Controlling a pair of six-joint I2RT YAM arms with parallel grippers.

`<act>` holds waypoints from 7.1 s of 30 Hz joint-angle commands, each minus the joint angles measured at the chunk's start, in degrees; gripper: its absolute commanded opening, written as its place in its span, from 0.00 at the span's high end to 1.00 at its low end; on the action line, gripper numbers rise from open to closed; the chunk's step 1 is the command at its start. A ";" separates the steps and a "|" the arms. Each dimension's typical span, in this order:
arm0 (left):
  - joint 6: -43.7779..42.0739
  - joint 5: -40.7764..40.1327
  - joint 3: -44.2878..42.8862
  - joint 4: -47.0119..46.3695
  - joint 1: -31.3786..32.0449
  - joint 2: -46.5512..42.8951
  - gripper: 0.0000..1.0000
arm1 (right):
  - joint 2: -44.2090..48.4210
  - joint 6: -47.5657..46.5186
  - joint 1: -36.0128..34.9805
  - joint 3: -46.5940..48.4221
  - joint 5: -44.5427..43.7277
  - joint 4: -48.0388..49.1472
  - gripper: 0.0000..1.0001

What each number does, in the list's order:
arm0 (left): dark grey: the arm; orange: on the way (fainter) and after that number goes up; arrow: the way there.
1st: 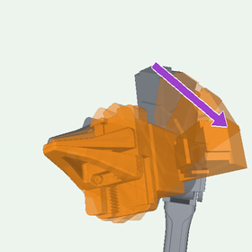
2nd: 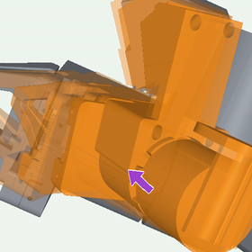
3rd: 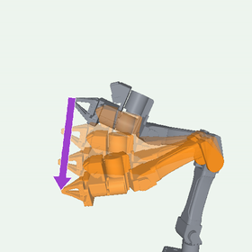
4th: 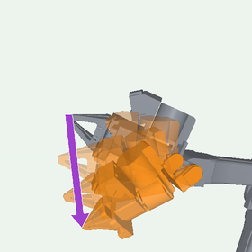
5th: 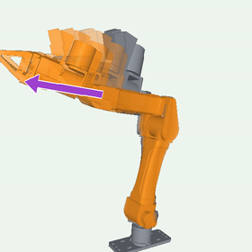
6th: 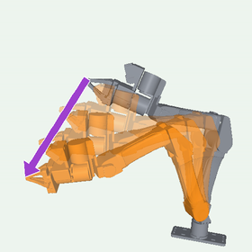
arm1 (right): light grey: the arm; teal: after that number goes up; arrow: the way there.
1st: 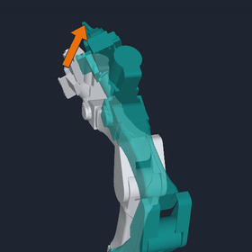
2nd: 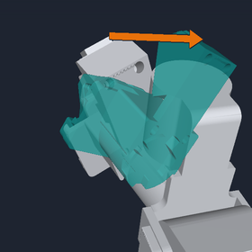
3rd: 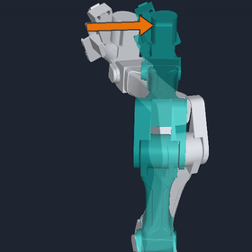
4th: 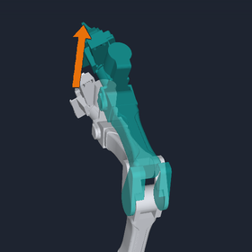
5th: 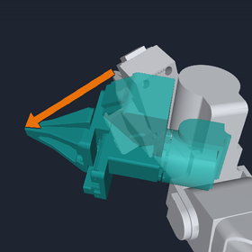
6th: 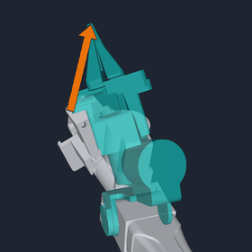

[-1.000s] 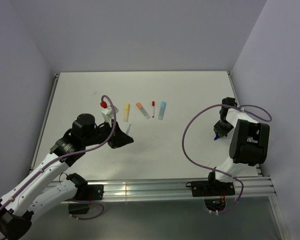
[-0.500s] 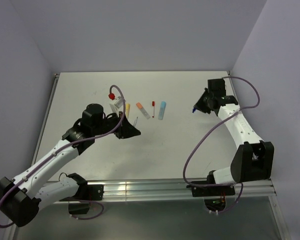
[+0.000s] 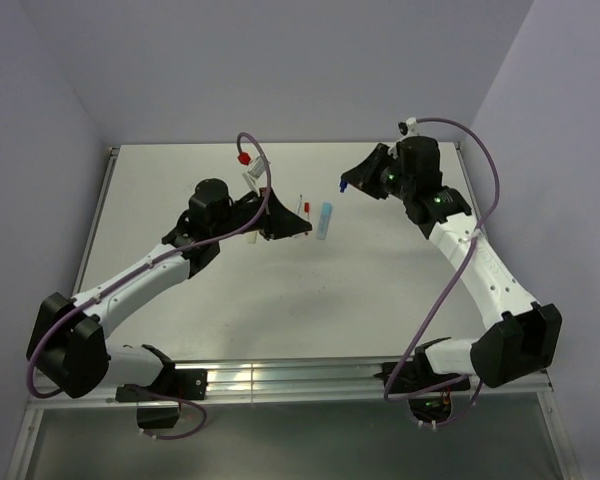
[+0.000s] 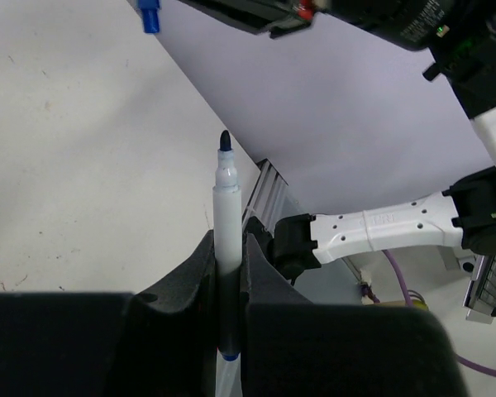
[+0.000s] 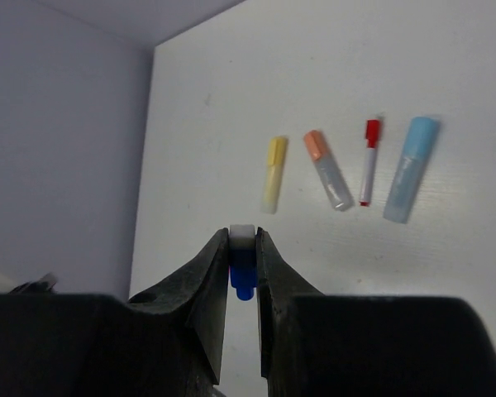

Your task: Insert the pens into the pen caps

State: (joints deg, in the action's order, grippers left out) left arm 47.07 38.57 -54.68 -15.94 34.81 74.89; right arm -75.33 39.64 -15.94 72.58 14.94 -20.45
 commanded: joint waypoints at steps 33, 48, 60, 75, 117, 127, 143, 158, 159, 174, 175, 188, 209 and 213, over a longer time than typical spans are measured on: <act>1.18 -0.25 4.66 -19.12 4.39 6.14 1.00 | 7.92 7.03 -6.91 -11.05 10.02 22.65 1.00; 0.66 -0.68 4.23 -18.51 4.39 5.70 1.00 | 6.95 5.80 -8.40 -10.09 9.14 20.89 1.00; 0.65 -1.39 4.58 -18.51 3.95 5.26 1.00 | 7.83 5.36 -8.84 -10.17 8.88 20.89 1.00; 0.57 -1.56 4.84 -18.24 3.60 5.17 1.00 | 8.36 5.19 -8.93 -10.35 8.62 20.10 1.00; 0.48 -1.39 4.40 -17.89 3.86 6.14 1.00 | 9.68 6.07 -8.93 -10.79 9.05 20.27 1.00; -0.57 -1.83 4.31 -16.75 3.69 4.82 1.00 | 9.68 5.63 -10.07 -11.49 8.70 20.27 1.00; -0.93 -1.92 4.75 -16.66 3.42 3.24 1.00 | 9.67 3.69 -10.86 -11.40 5.01 18.34 1.00; -0.84 -2.09 4.84 -16.57 3.25 3.33 1.00 | 10.03 3.25 -11.21 -11.05 4.48 17.98 1.00; -0.84 -2.27 4.93 -16.66 3.25 3.24 1.00 | 10.03 3.43 -11.30 -11.14 4.83 18.07 1.00; 4.08 -2.00 5.81 -23.61 -0.09 1.05 1.00 | 10.73 4.57 -17.63 -12.99 6.15 20.27 1.00; 4.08 -1.83 5.89 -24.22 -0.09 0.78 1.00 | 10.90 4.48 -17.72 -13.07 6.68 20.27 1.00; -4.52 -5.61 -1.13 -17.64 1.14 -8.89 1.00 | 17.41 0.44 -22.90 -11.76 6.95 20.89 1.00; -8.05 5.20 -12.03 -18.06 2.99 -10.38 1.00 | 18.20 -10.46 -35.64 -10.44 10.19 16.14 1.00; -6.82 6.61 -13.09 -20.17 2.99 -10.64 1.00 | 17.94 -10.37 -37.05 -12.19 12.04 18.24 1.00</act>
State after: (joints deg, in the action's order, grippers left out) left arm 38.65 51.62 -61.10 -23.40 38.74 65.69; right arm -55.00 29.39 -48.25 64.23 11.55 10.57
